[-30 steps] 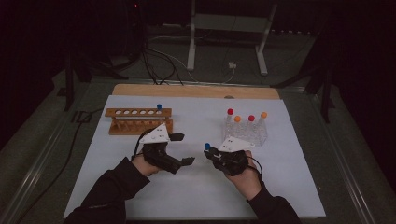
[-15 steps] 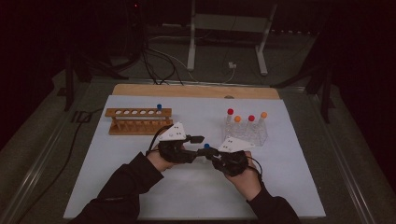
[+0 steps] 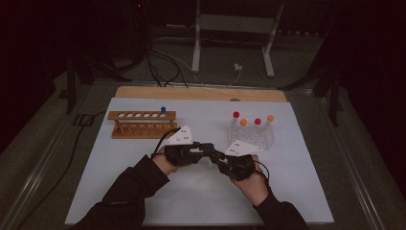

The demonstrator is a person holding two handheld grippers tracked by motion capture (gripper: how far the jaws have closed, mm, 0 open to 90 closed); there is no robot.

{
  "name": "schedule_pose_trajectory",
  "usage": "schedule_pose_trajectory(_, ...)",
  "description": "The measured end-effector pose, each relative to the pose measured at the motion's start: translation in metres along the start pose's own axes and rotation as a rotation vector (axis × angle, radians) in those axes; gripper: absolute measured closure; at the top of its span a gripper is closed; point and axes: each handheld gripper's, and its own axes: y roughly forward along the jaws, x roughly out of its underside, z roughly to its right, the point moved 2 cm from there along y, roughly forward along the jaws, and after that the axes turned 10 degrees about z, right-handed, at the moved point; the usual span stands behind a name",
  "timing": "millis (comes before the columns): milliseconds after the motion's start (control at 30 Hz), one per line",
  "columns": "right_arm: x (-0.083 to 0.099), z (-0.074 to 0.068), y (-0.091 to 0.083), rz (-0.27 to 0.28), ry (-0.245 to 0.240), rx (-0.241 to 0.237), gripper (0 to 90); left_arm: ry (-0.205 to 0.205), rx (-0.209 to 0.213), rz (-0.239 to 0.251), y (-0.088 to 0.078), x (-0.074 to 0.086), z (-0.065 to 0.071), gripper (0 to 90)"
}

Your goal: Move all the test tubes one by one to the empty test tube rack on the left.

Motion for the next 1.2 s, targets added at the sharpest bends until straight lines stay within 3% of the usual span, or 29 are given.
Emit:
schedule_pose_trajectory(133, -0.003, 0.001, -0.002, 0.013, 0.025, -0.009, 65.3, 0.006, -0.018, -0.002, -0.004, -0.005, -0.002, 77.4)
schedule_pose_trajectory(267, -0.005, 0.002, -0.005, 0.027, 0.016, 0.004, 54.4, 0.008, -0.039, -0.001, -0.011, -0.009, -0.007, 77.5)
schedule_pose_trajectory(500, -0.007, 0.003, -0.007, 0.055, 0.05, 0.018, 35.4, 0.023, -0.097, 0.018, -0.035, -0.025, -0.02, 77.5)
schedule_pose_trajectory(633, -0.009, 0.004, -0.008, 0.062, 0.056, 0.041, 22.2, 0.026, -0.143, 0.02, -0.05, -0.032, -0.03, 77.5)
schedule_pose_trajectory(833, -0.011, 0.006, -0.009, 0.077, 0.063, 0.071, 12.0, 0.034, -0.218, 0.032, -0.072, -0.041, -0.049, 77.5)
schedule_pose_trajectory(900, -0.011, 0.008, -0.01, 0.08, 0.074, 0.059, 2.2, 0.036, -0.25, 0.029, -0.078, -0.043, -0.056, 77.5)
schedule_pose_trajectory(1133, -0.012, 0.009, -0.013, 0.09, 0.067, 0.04, 0.0, 0.027, -0.362, 0.007, -0.103, -0.042, -0.083, 77.5)
schedule_pose_trajectory(1200, -0.012, 0.009, -0.015, 0.094, 0.062, 0.032, 0.0, 0.022, -0.376, 0.01, -0.107, -0.041, -0.087, 77.5)
